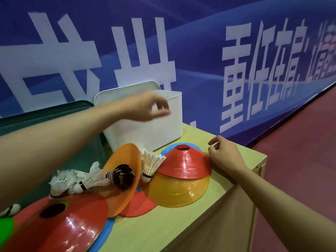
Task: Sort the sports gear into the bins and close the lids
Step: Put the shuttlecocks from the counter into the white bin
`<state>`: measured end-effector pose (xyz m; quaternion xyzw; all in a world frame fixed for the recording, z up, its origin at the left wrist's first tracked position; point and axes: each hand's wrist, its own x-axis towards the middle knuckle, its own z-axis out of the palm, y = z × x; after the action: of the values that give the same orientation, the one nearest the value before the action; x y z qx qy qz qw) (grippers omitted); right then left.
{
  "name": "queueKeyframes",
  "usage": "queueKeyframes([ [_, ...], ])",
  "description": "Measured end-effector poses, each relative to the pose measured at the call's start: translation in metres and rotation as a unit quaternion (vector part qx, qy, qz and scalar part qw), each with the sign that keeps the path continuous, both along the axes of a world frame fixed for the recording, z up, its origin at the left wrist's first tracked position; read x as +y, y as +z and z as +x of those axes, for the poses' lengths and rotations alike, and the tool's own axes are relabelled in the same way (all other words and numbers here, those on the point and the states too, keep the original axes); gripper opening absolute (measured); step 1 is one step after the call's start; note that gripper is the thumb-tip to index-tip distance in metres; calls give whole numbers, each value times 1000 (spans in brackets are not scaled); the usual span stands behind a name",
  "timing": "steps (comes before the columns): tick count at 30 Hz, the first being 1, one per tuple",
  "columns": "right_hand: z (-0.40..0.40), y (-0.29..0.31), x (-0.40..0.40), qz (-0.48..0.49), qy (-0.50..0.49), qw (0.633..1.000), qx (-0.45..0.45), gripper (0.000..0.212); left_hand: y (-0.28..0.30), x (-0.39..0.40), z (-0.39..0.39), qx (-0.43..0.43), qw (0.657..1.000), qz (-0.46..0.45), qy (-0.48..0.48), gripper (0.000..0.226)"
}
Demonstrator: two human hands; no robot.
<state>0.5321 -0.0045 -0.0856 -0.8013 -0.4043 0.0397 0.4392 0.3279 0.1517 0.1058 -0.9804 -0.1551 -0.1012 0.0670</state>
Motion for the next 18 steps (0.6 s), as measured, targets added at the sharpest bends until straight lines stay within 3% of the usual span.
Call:
queueKeyframes([
  [2, 0, 0, 0, 2, 0, 1000, -1, 23, -17, -22, -5, 156, 984, -81, -9, 47],
  [4, 1, -1, 1, 5, 1, 1000, -5, 23, -31, -28, -15, 282, 954, -94, 26, 55],
  [6, 1, -2, 0, 3, 0, 1000, -8, 22, -42, -21, -21, 340, 937, -60, 59, 59],
  [8, 1, -2, 1, -2, 2, 1000, -8, 23, -46, -14, -25, 345, 936, -23, 68, 58],
  [11, 1, -1, 2, -6, 1, 1000, -6, 23, -32, -12, -25, 275, 960, -22, 39, 47],
  [14, 2, -2, 4, -6, -3, 1000, -10, 22, 3, -11, -22, 102, 995, -8, -3, 30],
  [18, 3, -3, 5, -5, -4, 1000, -12, 21, 55, 10, -21, -104, 992, 70, 9, 24],
])
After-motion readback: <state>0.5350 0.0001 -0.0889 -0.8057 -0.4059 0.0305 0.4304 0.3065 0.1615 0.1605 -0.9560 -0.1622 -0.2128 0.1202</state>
